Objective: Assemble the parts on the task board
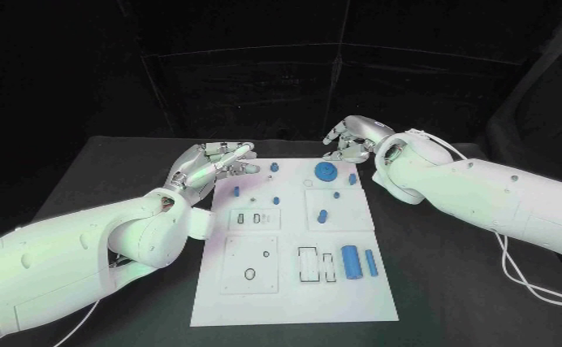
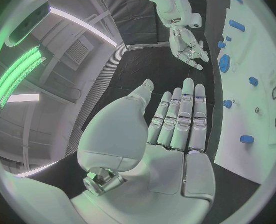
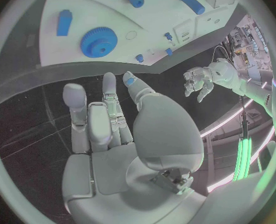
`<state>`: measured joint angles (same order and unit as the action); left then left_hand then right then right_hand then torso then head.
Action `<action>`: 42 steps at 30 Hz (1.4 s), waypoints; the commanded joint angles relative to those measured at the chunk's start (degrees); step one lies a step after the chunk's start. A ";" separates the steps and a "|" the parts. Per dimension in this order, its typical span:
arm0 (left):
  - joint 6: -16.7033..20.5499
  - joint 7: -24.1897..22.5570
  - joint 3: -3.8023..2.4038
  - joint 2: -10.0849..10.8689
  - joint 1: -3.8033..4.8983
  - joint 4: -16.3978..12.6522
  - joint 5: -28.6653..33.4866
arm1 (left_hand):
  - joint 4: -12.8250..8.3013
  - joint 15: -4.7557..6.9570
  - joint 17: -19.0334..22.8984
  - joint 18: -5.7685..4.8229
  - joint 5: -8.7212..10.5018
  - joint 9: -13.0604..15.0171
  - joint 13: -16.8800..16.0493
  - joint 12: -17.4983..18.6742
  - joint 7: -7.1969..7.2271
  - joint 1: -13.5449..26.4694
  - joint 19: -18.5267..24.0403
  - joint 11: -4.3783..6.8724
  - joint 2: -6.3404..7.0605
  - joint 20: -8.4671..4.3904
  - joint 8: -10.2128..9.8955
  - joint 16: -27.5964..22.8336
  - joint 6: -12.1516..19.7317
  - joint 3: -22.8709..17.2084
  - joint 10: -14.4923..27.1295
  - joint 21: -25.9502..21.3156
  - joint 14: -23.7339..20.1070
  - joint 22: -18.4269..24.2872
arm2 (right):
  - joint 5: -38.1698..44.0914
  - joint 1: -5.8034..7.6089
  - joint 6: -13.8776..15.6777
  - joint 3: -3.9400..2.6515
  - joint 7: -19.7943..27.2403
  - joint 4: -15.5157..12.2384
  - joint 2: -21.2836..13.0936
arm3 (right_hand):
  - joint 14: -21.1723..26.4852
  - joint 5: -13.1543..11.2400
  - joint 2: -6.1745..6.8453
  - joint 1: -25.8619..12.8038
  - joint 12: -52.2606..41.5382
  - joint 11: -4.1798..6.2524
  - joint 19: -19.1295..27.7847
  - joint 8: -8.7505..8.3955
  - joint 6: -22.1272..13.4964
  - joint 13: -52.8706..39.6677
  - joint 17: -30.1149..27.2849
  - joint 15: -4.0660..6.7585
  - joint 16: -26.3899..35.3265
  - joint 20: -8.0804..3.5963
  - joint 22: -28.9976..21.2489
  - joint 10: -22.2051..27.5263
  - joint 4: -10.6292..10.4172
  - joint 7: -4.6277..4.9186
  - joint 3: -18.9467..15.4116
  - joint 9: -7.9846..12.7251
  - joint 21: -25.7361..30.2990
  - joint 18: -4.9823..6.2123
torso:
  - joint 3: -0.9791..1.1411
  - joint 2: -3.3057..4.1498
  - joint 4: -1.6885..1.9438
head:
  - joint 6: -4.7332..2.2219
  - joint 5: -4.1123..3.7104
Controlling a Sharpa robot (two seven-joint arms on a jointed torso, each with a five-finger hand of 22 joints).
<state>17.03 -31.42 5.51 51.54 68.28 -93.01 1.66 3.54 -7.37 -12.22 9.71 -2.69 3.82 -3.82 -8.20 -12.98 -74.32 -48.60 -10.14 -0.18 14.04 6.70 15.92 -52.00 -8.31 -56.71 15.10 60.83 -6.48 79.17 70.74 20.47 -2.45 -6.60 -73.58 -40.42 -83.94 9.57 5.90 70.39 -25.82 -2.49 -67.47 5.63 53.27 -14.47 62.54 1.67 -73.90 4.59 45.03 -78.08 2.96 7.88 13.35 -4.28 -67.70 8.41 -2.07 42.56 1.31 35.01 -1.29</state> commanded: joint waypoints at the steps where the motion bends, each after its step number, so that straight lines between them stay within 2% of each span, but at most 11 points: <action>1: -0.84 -0.33 -0.05 -0.03 0.10 -0.03 -0.29 | -0.33 -0.12 -0.05 0.81 -0.15 -0.03 0.08 0.31 -0.16 0.01 0.05 -0.10 -0.50 0.16 -0.24 0.36 -0.12 -0.11 0.44 -0.24 -0.43 0.08 | -6.08 0.18 -4.39 -0.17 -3.00 -0.66 -0.96 | -3.17 1.08 0.25 0.86 -12.01 0.00 -1.68 -0.49 -0.71 -13.35 5.97 0.15 -4.40 -0.25 2.95 2.04 -1.79 -0.04 -2.73 0.22 -1.96 -0.89 | 0.12 -0.04 -0.48 | -0.01 0.13; 2: -0.83 -0.36 -0.05 -0.07 0.10 0.02 -0.29 | -0.33 -0.12 -0.05 0.81 -0.15 -0.03 0.08 0.31 -0.16 0.01 0.05 -0.10 -0.50 0.16 -0.24 0.36 -0.12 -0.11 0.44 -0.24 -0.43 0.08 | -5.69 0.20 -5.04 -0.22 -3.37 -0.61 -1.26 | -3.28 1.07 0.30 0.82 -16.19 -0.16 -2.03 -0.61 -1.06 -18.05 7.65 0.02 -5.47 -0.14 3.80 1.88 -2.42 0.11 -3.54 0.26 -2.44 -0.99 | 0.13 -0.03 -0.49 | 0.03 0.12; 3: -0.79 -0.45 -0.05 -0.17 0.11 0.11 -0.29 | -0.39 -0.11 -0.06 0.82 -0.15 -0.03 0.08 0.31 -0.16 -0.03 0.04 -0.09 -0.51 0.16 -0.25 0.38 -0.13 -0.14 0.44 -0.25 -0.44 0.08 | -5.03 0.23 -5.92 -0.27 -3.88 -0.42 -1.48 | -3.23 1.29 0.06 2.22 -22.70 -0.35 -2.34 -0.46 -1.31 -26.00 9.75 -0.06 -6.94 0.35 4.88 4.00 -3.75 0.42 -5.36 0.18 -3.16 -1.22 | 0.16 -0.01 -0.47 | 0.03 0.05; 4: -0.77 -0.51 -0.05 -0.24 0.10 0.18 -0.29 | -0.43 -0.11 -0.07 0.82 -0.15 -0.03 0.08 0.31 -0.16 -0.06 0.04 -0.08 -0.52 0.16 -0.25 0.40 -0.14 -0.16 0.43 -0.25 -0.43 0.09 | -4.57 0.25 -6.59 -0.29 -4.26 -0.20 -1.52 | -3.32 1.18 0.13 1.85 -24.61 -0.56 -2.49 -0.56 -1.65 -28.20 10.52 -0.33 -7.41 0.28 5.28 3.66 -4.46 0.45 -6.08 0.24 -3.40 -1.18 | 0.16 0.02 -0.36 | 0.06 -0.09; 10: -0.76 -0.62 -0.05 -0.58 0.10 0.58 -0.29 | -0.58 -0.08 -0.12 0.83 -0.15 -0.01 0.06 0.29 -0.14 -0.17 0.01 -0.06 -0.58 0.15 -0.25 0.48 -0.20 -0.26 0.38 -0.25 -0.40 0.10 | -1.26 0.29 -9.99 -0.36 -5.70 1.57 -0.25 | -3.73 1.31 0.31 3.16 -30.08 -1.00 -3.89 -0.61 -2.70 -35.36 13.97 -0.80 -9.52 0.68 8.43 4.03 -7.23 0.89 -9.19 0.30 -5.30 -1.65 | 0.11 0.11 -0.36 | 0.15 -0.12; 14: -0.82 -0.60 -0.05 -0.77 0.10 0.78 -0.29 | -0.58 -0.08 -0.12 0.83 -0.15 -0.01 0.06 0.29 -0.14 -0.17 0.01 -0.06 -0.58 0.15 -0.25 0.48 -0.20 -0.26 0.38 -0.25 -0.40 0.10 | -0.23 0.29 -11.52 -0.36 -5.89 2.74 0.96 | -3.87 1.34 0.27 4.23 -31.99 -1.19 -4.17 -0.67 -3.25 -37.93 15.16 -0.98 -10.21 0.86 9.24 3.85 -8.25 1.09 -10.15 0.31 -5.83 -1.77 | 0.12 0.12 -0.32 | 0.28 -0.21; 19: -0.90 -0.56 -0.05 -0.94 0.09 0.99 -0.29 | -0.58 -0.08 -0.12 0.83 -0.15 -0.01 0.06 0.29 -0.14 -0.17 0.01 -0.06 -0.58 0.15 -0.25 0.48 -0.20 -0.26 0.38 -0.25 -0.40 0.10 | 0.39 0.27 -13.23 -0.34 -5.60 4.77 2.89 | -4.03 1.37 0.16 5.35 -33.58 -1.36 -4.21 -0.74 -3.78 -40.07 16.31 -1.13 -10.84 1.02 9.61 3.66 -8.86 1.27 -10.71 0.33 -6.13 -1.81 | 0.08 0.09 -0.36 | 0.36 -0.21; 25: -0.95 -0.52 -0.05 -1.05 0.09 1.17 -0.29 | -0.65 -0.07 -0.14 0.83 -0.15 -0.01 0.06 0.28 -0.13 -0.21 -0.01 -0.05 -0.65 0.14 -0.26 0.52 -0.23 -0.33 0.36 -0.26 -0.39 0.11 | 1.68 0.24 -13.84 -0.31 -5.20 6.60 4.87 | -4.16 1.56 -0.24 6.62 -36.69 -1.54 -4.32 -0.67 -4.17 -43.77 17.34 -1.32 -11.42 1.21 10.16 2.72 -9.27 1.44 -11.04 0.30 -6.53 -1.88 | 0.10 0.14 -0.32 | 0.52 -0.13; 28: -0.98 -0.50 -0.05 -1.10 0.09 1.22 -0.29 | -0.65 -0.07 -0.14 0.83 -0.15 -0.01 0.06 0.28 -0.13 -0.21 -0.01 -0.05 -0.65 0.14 -0.26 0.52 -0.23 -0.33 0.36 -0.26 -0.39 0.11 | 2.27 0.23 -13.78 -0.30 -5.17 7.05 5.36 | -4.19 1.80 -0.40 6.96 -37.62 -1.56 -4.32 -0.59 -4.18 -44.86 17.57 -1.36 -11.55 1.26 10.26 2.44 -9.34 1.46 -11.06 0.28 -6.61 -1.88 | 0.10 0.11 -0.25 | 0.59 -0.16; 33: -0.97 -0.47 -0.05 -1.12 0.09 1.30 -0.29 | -0.73 -0.06 -0.16 0.84 -0.15 -0.01 0.06 0.28 -0.12 -0.27 -0.02 -0.04 -0.70 0.14 -0.27 0.56 -0.25 -0.39 0.35 -0.26 -0.40 0.12 | 2.67 0.22 -13.97 -0.30 -5.04 7.65 5.85 | -4.22 2.10 -0.64 7.33 -38.41 -1.58 -4.31 -0.42 -4.04 -45.80 17.81 -1.38 -11.68 1.30 10.36 2.26 -9.37 1.45 -11.05 0.23 -6.70 -1.89 | 0.05 0.11 -0.38 | 0.69 0.05; 42: -0.99 -0.39 -0.05 -1.24 0.09 1.42 -0.29 | -0.81 -0.06 -0.18 0.84 -0.16 -0.01 0.06 0.28 -0.11 -0.34 -0.03 -0.04 -0.77 0.13 -0.29 0.59 -0.26 -0.47 0.35 -0.26 -0.41 0.13 | 3.44 0.20 -16.68 -0.28 -4.71 7.98 6.56 | -4.30 2.34 -1.25 8.09 -40.51 -1.40 -4.41 0.51 -2.76 -48.33 18.44 -1.29 -12.02 1.26 10.87 1.62 -9.23 1.19 -11.06 0.01 -7.06 -1.95 | 0.09 0.14 -0.34 | 0.88 -0.08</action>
<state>16.82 -31.45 5.52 50.37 68.28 -91.56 1.65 2.98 -7.37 -12.34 9.71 -2.69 3.82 -3.82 -8.20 -12.98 -74.54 -48.60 -10.14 -0.40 14.04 6.70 16.14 -52.00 -8.87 -56.71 15.10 60.83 -6.44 81.47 70.84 5.96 -2.71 -11.65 -65.64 -33.89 -83.93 11.69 4.49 77.97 -66.16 -3.89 -71.57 5.95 50.20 -62.64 74.93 0.82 -85.71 5.92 55.87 -76.07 -6.23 9.12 2.42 -4.20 -74.48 7.56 -2.00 42.69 0.96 35.85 -1.28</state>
